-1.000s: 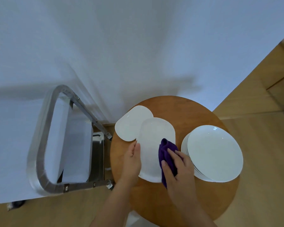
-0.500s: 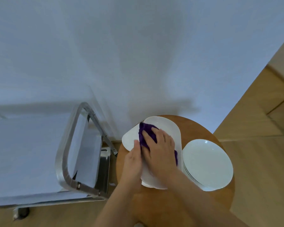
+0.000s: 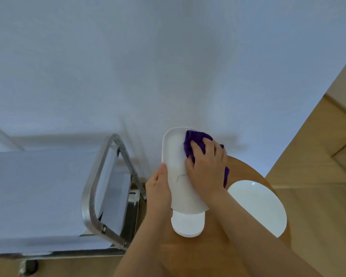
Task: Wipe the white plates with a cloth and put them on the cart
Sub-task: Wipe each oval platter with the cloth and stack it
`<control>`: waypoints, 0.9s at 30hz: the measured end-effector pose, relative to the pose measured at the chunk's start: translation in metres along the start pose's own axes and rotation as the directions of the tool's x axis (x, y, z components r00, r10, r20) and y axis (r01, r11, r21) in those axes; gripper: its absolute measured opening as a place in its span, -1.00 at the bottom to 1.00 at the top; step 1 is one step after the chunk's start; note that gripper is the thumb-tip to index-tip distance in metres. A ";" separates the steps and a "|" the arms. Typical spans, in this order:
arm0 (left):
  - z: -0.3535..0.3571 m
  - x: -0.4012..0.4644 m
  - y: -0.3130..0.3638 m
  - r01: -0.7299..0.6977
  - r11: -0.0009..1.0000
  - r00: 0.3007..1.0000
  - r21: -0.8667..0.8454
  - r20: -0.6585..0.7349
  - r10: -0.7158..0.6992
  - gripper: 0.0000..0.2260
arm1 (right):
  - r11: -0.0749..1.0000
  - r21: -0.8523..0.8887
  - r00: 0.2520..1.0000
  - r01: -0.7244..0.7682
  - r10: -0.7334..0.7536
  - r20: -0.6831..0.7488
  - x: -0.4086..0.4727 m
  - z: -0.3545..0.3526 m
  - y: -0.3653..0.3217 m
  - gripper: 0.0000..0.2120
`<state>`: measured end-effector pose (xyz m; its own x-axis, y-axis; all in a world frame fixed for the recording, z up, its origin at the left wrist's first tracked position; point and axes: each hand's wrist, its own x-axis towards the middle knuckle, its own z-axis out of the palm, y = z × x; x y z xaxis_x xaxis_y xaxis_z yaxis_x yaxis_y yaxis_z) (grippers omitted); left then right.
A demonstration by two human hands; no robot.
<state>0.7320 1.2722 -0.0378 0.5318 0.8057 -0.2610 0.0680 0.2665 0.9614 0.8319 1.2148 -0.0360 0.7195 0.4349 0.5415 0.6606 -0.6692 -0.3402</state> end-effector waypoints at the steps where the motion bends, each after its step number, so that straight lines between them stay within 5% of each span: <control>1: -0.001 0.003 0.003 0.006 1.000 1.000 -0.026 -0.007 -0.006 -0.65 | 1.000 -0.014 1.000 -0.003 0.003 0.013 -0.006 -0.001 -0.003 -0.64; 11: -0.009 0.018 0.014 0.018 0.986 1.000 -0.167 -0.021 -0.022 -0.68 | 0.981 0.163 0.992 0.101 -0.111 0.055 -0.054 -0.023 -0.030 -0.59; 17: -0.013 0.015 0.018 0.167 0.964 0.984 -0.209 0.095 -0.150 -0.52 | 0.954 0.263 0.976 0.145 -0.181 0.119 -0.062 -0.025 -0.043 -0.61; 27: -0.014 -0.002 0.021 -0.099 0.995 0.993 -0.032 0.068 0.101 -0.65 | 0.937 0.327 0.985 0.126 -0.157 0.070 0.009 -0.022 -0.033 -0.55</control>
<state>0.7207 1.2833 -0.0182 0.5919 0.7908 -0.1561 -0.0119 0.2023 0.9793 0.8122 1.2274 -0.0030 0.6202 0.5753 0.5333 0.7795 -0.3753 -0.5016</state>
